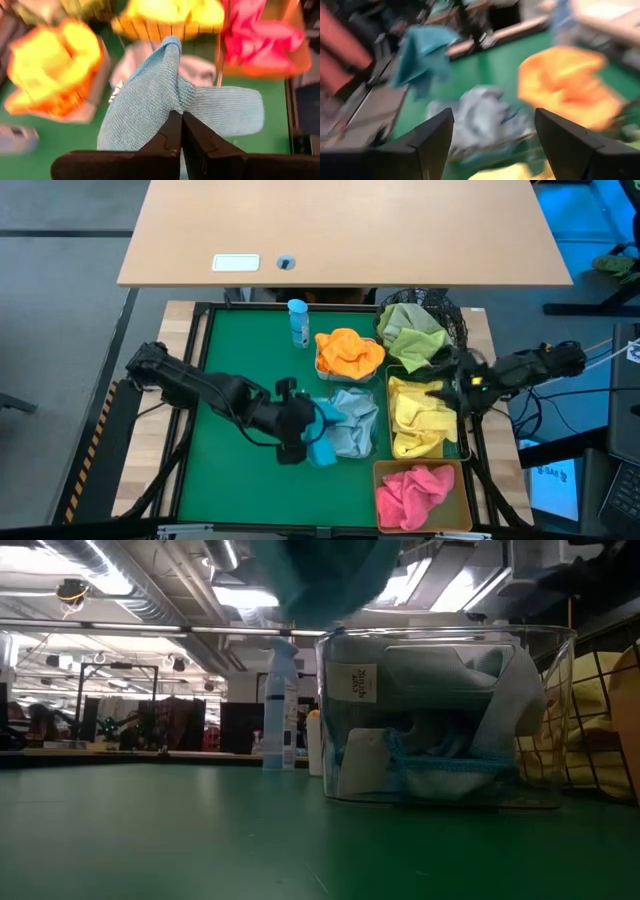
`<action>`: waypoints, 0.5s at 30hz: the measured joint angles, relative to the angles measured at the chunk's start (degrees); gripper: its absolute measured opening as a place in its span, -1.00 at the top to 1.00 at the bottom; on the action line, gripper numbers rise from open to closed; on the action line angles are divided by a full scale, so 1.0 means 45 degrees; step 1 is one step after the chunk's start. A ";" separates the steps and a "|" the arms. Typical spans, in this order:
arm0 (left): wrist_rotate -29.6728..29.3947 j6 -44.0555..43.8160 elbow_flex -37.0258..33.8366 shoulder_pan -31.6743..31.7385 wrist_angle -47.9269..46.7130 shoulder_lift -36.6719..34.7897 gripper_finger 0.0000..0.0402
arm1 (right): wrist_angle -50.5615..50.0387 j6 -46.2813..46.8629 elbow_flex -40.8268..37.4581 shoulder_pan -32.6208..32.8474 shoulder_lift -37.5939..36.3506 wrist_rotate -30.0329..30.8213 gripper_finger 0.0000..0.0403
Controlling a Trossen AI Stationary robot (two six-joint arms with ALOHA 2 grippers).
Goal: Sort microfiber towel by color & place in baskets
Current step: Put the blue towel into the transparent bin
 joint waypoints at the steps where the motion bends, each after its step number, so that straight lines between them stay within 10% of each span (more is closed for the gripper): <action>1: -0.0114 0.0289 0.0326 0.0096 0.0032 0.0000 1.00 | -0.0034 -0.0071 0.0000 -0.0002 -0.0354 0.0543 -0.38; 7: -0.0050 0.1949 0.1135 0.0820 0.1203 -0.0010 1.00 | 0.0427 -0.1175 0.0005 -0.0043 -0.1506 0.4283 -0.38; 15: 0.2571 0.3359 0.1135 0.2730 0.4126 -0.0010 1.00 | 0.1129 -0.3084 -0.0345 -0.0043 -0.1337 0.4014 -0.38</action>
